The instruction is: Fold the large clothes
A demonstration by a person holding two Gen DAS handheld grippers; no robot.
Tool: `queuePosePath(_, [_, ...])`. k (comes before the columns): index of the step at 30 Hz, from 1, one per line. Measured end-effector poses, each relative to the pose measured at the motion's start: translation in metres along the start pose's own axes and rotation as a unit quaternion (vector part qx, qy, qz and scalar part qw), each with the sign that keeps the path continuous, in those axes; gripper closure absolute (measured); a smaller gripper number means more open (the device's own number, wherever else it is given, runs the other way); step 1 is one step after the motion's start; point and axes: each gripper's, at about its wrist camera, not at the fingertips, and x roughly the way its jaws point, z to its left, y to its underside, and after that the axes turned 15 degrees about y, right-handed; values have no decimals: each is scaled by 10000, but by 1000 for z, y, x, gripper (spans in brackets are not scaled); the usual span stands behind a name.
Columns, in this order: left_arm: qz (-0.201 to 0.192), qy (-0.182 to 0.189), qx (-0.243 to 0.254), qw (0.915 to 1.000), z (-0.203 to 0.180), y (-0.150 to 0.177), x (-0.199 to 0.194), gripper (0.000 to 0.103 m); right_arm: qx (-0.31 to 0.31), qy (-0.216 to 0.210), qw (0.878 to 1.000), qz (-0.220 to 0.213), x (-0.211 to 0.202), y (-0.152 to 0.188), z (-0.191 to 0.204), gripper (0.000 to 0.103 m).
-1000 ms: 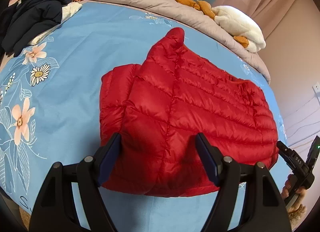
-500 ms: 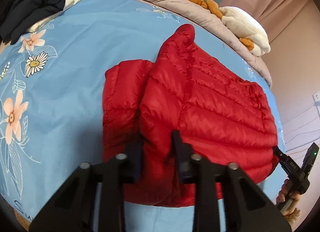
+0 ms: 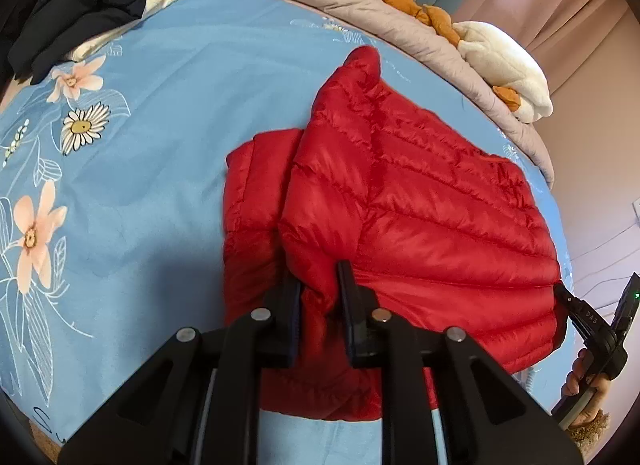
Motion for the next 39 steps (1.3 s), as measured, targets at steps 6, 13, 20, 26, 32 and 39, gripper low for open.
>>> queuePosePath(6, [6,27,-24,10000,0,-1,-3,76,-10,66,10000,61,1,2,-4,87])
queuePosePath(13, [-97,104,-71,9999,4,-3,-19,34,81,171,9998,-13,-14,2,-14,43])
queuePosePath(20, [40,70,-82,9999,14,6,-12,8,629,-311,9970,332,1,7,-46,7])
queuePosePath(26, [416,546,-348,9970,20,10,11,4,990,-1139,9819,1147,40,19,-63,4])
queuePosePath(32, [469,726,-414,9954,21,6,21,1,903,-1626,9729,1373,57,20,-46,2])
queuePosePath(39, [495,990,-440,9929,13,8,22,50,778,-2234,9611,1424,63,19,-18,21])
